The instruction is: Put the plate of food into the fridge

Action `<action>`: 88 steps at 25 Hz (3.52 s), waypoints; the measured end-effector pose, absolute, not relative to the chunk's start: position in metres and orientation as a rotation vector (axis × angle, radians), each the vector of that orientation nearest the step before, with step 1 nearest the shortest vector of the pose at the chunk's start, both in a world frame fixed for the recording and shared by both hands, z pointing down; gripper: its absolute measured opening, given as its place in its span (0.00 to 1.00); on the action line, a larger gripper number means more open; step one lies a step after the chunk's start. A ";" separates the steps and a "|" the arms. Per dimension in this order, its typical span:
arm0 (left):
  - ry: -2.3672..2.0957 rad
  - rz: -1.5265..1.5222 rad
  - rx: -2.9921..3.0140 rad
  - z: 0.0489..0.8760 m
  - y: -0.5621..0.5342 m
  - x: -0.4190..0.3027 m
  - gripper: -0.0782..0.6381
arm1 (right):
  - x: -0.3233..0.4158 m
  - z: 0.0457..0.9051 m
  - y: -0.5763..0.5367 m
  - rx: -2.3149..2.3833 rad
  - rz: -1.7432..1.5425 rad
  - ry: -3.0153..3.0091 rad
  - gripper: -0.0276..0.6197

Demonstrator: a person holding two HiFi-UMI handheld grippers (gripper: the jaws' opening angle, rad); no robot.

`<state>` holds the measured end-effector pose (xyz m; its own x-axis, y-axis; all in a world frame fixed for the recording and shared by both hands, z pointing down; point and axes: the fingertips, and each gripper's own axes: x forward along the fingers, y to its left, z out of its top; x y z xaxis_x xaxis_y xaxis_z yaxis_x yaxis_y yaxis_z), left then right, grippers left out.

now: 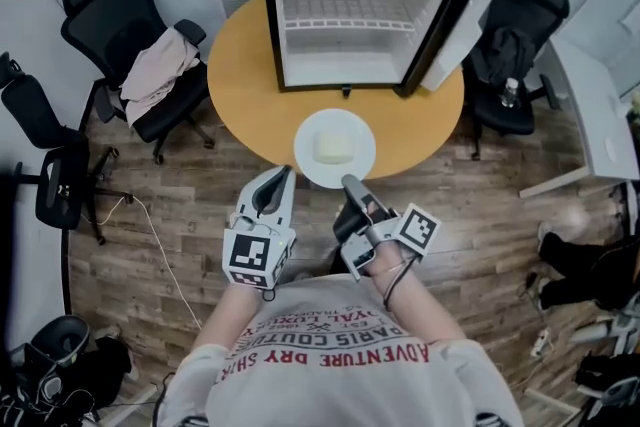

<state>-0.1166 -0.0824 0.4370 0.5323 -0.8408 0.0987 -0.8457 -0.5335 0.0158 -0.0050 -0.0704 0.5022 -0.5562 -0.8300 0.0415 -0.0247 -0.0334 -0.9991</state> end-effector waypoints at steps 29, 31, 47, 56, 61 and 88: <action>-1.670 0.106 2.543 0.441 -0.280 -0.035 0.15 | 0.074 0.505 -0.273 -0.802 -1.795 1.748 0.10; -1.657 0.102 2.549 0.439 -0.289 -0.036 0.15 | 0.073 0.503 -0.283 -0.814 -1.786 1.742 0.10; -1.607 0.083 2.588 0.433 -0.348 -0.062 0.15 | 0.054 0.507 -0.366 -0.909 -1.729 1.641 0.10; -1.574 0.093 2.587 0.441 -0.373 -0.069 0.15 | 0.044 0.516 -0.387 -0.963 -1.739 1.589 0.10; -1.562 0.097 2.582 0.446 -0.382 -0.072 0.15 | 0.046 0.517 -0.404 -0.996 -1.726 1.556 0.10; -1.557 0.154 2.529 0.468 -0.400 -0.077 0.15 | 0.044 0.515 -0.449 -1.059 -1.693 1.522 0.13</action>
<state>-0.0768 -0.4005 0.4681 0.4506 -0.8755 0.1748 -0.8927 -0.4418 0.0885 0.0436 -0.4489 0.5155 -0.4858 -0.8599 0.1565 -0.0649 -0.1431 -0.9876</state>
